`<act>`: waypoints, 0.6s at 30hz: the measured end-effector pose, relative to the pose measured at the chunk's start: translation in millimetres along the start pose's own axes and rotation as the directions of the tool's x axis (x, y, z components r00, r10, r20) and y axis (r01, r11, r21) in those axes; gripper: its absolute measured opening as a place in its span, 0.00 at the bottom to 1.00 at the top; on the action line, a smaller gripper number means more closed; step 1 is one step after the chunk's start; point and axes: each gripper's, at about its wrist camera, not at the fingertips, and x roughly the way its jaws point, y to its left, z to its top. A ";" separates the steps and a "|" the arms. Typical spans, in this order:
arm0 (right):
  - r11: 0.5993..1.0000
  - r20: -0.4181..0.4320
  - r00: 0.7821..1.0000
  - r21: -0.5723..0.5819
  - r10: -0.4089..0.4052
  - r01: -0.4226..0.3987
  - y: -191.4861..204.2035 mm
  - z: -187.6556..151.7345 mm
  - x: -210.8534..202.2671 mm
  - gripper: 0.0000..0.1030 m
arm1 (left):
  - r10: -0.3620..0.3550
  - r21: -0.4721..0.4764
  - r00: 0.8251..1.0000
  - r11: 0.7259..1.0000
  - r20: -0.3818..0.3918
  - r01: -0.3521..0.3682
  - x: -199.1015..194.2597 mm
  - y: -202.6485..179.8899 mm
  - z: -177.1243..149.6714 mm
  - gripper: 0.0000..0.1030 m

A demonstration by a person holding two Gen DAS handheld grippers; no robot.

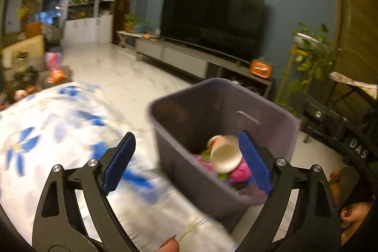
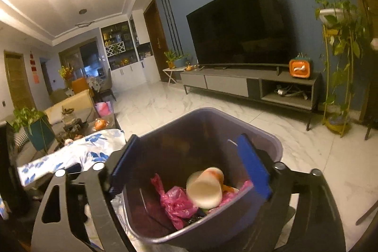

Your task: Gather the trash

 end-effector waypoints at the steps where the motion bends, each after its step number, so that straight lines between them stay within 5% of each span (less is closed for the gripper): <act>1: 1.000 0.006 1.000 -0.027 -0.012 0.013 6.9 -2.2 -6.2 0.86 | 0.021 -0.006 1.000 1.000 0.007 -0.021 -6.9 2.6 -1.1 0.86; 6: 0.995 0.010 1.000 -0.097 -0.019 0.019 29.0 -10.8 -27.8 0.95 | 0.163 -0.047 0.986 0.986 0.045 -0.161 -54.2 18.7 -15.0 0.94; 15: 0.989 -0.024 0.999 -0.143 0.023 -0.026 65.2 -35.0 -69.0 0.95 | 0.447 -0.072 0.890 0.894 0.084 -0.442 -143.8 39.1 -43.4 0.94; 18: 0.985 -0.012 0.999 -0.166 0.041 -0.042 79.6 -43.2 -87.1 0.95 | 0.476 -0.097 0.875 0.878 0.090 -0.468 -170.2 44.0 -51.4 0.94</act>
